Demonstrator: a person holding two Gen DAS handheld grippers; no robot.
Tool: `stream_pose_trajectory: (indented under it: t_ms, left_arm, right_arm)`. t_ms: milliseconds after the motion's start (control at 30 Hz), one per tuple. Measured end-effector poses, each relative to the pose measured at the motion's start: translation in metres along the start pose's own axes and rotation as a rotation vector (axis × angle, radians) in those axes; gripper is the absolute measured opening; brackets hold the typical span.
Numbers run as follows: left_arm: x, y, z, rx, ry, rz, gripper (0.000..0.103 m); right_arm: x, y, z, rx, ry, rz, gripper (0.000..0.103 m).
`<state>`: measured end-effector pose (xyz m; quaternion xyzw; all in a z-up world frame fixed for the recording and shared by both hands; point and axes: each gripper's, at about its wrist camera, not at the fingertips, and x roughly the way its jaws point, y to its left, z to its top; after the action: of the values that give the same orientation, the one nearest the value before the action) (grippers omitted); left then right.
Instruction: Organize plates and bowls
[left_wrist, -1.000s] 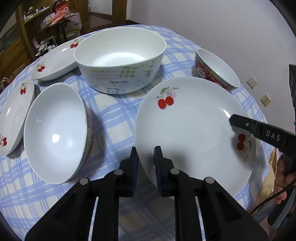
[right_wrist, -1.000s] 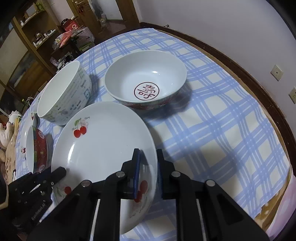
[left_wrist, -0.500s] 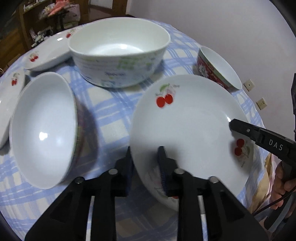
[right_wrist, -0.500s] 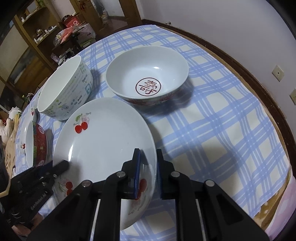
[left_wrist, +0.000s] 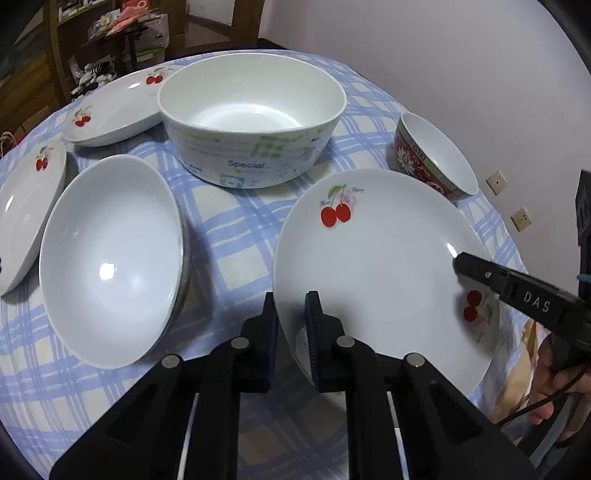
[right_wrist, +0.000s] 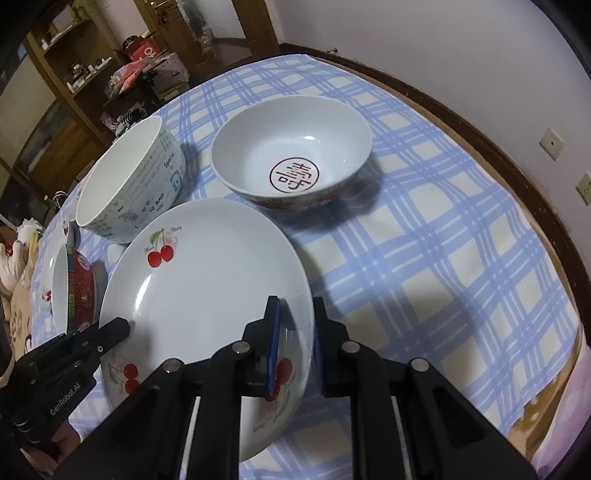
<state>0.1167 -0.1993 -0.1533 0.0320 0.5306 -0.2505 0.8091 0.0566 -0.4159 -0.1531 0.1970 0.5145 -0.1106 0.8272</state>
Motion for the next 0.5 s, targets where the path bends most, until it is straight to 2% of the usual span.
stream_pose_trajectory:
  t_ms: [500]
  left_arm:
    - [-0.038, 0.008, -0.013, -0.017, -0.015, -0.015, 0.013]
  right_arm:
    - [-0.035, 0.007, -0.013, -0.015, -0.085, 0.067, 0.011]
